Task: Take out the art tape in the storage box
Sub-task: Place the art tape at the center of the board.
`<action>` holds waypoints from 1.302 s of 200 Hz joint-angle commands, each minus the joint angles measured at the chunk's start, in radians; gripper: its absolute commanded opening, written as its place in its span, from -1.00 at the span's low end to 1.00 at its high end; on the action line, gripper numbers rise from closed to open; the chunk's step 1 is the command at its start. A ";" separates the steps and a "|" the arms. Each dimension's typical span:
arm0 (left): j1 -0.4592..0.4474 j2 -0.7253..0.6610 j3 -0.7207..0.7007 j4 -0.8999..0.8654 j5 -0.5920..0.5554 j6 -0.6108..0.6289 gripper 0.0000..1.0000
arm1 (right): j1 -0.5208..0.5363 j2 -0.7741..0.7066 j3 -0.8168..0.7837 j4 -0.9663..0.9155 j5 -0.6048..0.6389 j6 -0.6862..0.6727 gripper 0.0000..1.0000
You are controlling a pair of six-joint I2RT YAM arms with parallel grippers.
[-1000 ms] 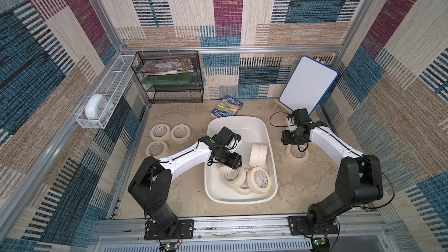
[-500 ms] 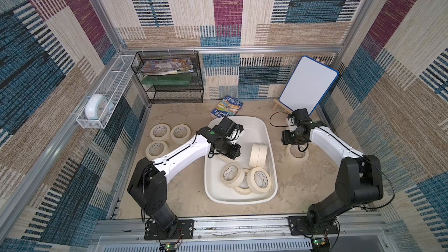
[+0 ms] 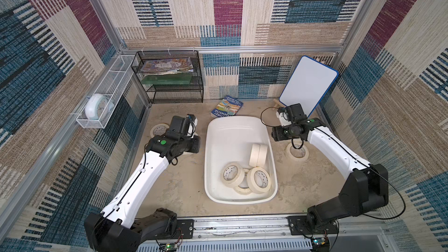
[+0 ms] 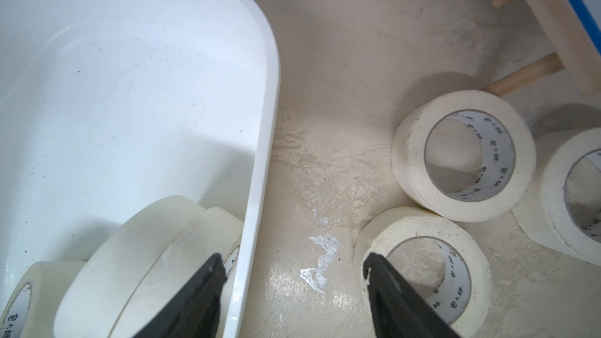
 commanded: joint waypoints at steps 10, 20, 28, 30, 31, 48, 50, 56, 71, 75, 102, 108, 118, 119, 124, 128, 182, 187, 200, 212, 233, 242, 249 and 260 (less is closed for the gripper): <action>0.190 0.016 -0.151 0.180 0.083 -0.054 -1.00 | 0.011 -0.011 0.009 -0.019 -0.005 -0.002 0.46; 0.233 0.058 -0.171 0.218 0.110 -0.058 -1.00 | 0.013 -0.010 0.007 -0.020 -0.005 -0.005 0.46; 0.250 0.096 -0.177 0.240 0.137 -0.059 -1.00 | 0.015 -0.012 0.004 -0.019 -0.004 -0.006 0.46; 0.252 0.105 -0.179 0.246 0.142 -0.059 -1.00 | 0.016 -0.012 0.002 -0.019 -0.003 -0.005 0.46; 0.253 0.110 -0.180 0.249 0.145 -0.059 -1.00 | 0.016 -0.012 0.002 -0.019 -0.003 -0.005 0.46; 0.253 0.180 -0.191 0.298 0.196 -0.071 -1.00 | 0.016 -0.018 -0.012 -0.010 -0.001 -0.005 0.46; 0.253 0.188 -0.192 0.303 0.204 -0.072 -1.00 | 0.016 -0.018 -0.013 -0.009 0.000 -0.005 0.46; 0.251 0.211 -0.195 0.318 0.214 -0.073 -1.00 | 0.015 -0.017 -0.015 -0.008 0.002 -0.006 0.46; 0.240 0.269 -0.194 0.339 0.218 -0.068 -1.00 | 0.016 -0.007 -0.017 -0.007 0.001 -0.007 0.46; 0.237 0.283 -0.195 0.345 0.219 -0.068 -1.00 | 0.015 -0.005 -0.019 -0.006 0.001 -0.007 0.46; 0.230 0.378 -0.193 0.387 0.215 -0.067 -1.00 | 0.016 0.000 -0.020 -0.005 0.006 -0.007 0.46; 0.230 0.400 -0.192 0.399 0.213 -0.066 -1.00 | 0.016 0.000 -0.020 -0.007 0.007 -0.007 0.46; 0.230 0.436 -0.184 0.410 0.201 -0.061 -1.00 | 0.014 -0.004 -0.019 -0.008 0.009 -0.007 0.46; 0.230 0.439 -0.183 0.410 0.199 -0.060 -1.00 | 0.014 -0.004 -0.019 -0.008 0.009 -0.007 0.46; 0.230 0.456 -0.174 0.409 0.191 -0.054 -1.00 | 0.015 -0.007 -0.020 -0.007 0.009 -0.007 0.46; 0.232 0.469 -0.167 0.408 0.183 -0.052 -1.00 | 0.015 -0.007 -0.021 -0.008 0.010 -0.007 0.46; 0.254 0.596 -0.015 0.321 0.133 -0.015 -1.00 | 0.036 -0.042 -0.036 -0.026 0.011 -0.001 0.46; 0.257 0.605 -0.005 0.316 0.132 -0.014 -1.00 | 0.045 -0.049 -0.036 -0.030 0.013 -0.001 0.46; 0.269 0.629 0.012 0.315 0.136 -0.015 -1.00 | 0.069 -0.064 -0.040 -0.045 0.021 0.001 0.46; 0.276 0.646 0.020 0.313 0.139 -0.016 -0.97 | 0.098 -0.076 -0.040 -0.064 0.028 0.005 0.46; 0.280 0.653 0.026 0.309 0.141 -0.013 -0.80 | 0.149 -0.098 -0.035 -0.098 0.044 0.016 0.46; 0.282 0.650 0.025 0.306 0.143 -0.011 -0.66 | 0.172 -0.108 -0.025 -0.114 0.048 0.019 0.46; 0.281 0.645 0.025 0.302 0.144 -0.007 -0.53 | 0.191 -0.114 -0.013 -0.124 0.054 0.024 0.46; 0.282 0.634 0.020 0.301 0.147 -0.007 -0.31 | 0.227 -0.122 0.009 -0.141 0.060 0.028 0.46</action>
